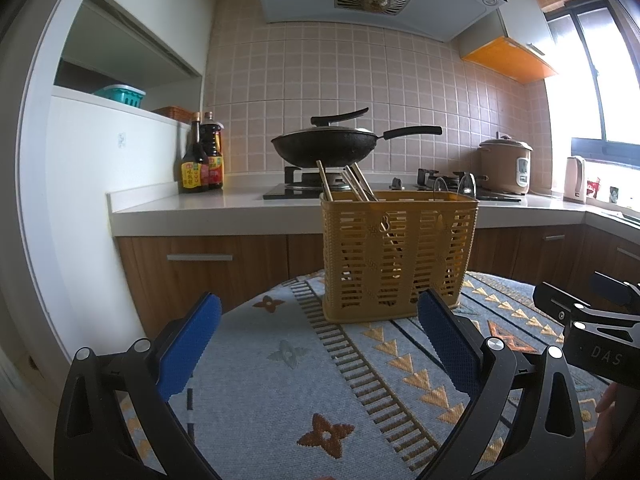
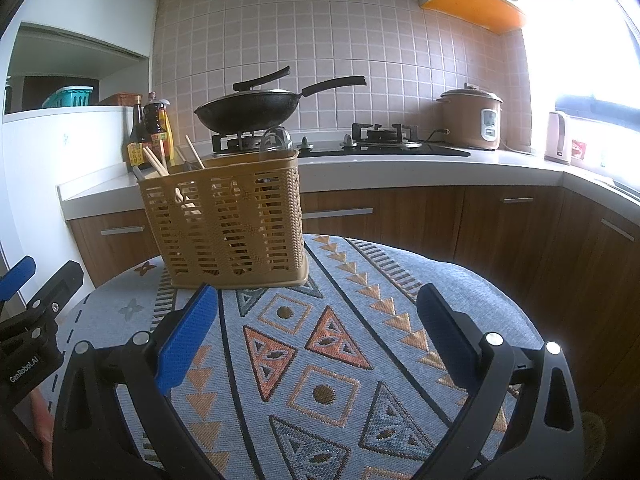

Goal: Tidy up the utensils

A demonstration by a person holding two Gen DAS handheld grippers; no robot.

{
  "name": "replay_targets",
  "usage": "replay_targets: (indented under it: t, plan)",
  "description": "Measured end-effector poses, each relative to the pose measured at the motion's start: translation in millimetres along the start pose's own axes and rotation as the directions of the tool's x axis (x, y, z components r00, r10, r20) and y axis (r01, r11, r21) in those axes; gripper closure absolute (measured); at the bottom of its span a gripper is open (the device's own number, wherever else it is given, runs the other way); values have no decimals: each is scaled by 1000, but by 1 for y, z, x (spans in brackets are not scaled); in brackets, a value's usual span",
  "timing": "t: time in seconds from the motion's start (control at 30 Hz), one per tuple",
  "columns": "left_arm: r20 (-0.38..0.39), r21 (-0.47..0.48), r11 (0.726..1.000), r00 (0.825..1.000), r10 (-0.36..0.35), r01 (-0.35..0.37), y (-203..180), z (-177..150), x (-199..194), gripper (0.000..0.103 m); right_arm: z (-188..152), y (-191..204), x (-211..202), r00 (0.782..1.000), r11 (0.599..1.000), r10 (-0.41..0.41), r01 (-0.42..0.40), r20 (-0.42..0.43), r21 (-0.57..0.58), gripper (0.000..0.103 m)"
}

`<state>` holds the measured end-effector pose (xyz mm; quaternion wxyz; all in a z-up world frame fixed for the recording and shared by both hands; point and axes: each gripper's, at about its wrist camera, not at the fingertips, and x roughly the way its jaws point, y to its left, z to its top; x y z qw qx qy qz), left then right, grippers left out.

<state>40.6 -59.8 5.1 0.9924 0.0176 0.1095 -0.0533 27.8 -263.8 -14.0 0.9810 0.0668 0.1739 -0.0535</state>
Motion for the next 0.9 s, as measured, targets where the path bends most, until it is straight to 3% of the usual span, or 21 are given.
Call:
replay_targets:
  t: [0.57,0.8,0.9]
  plan:
    - [11,14,1000,1000,-11,11,1,-1,-2,7,-1,2,0,1000,1000,-5,5,0,-10,8]
    - [-39,-35,998,997,-60,59,10,-1,5,7,-1,3,0,1000,1000,-7,7,1,-11,8]
    - [-27,-44,998,999,-46,45,13,-1,5,7,-1,3,0,1000,1000,-6,6,0,-9,8]
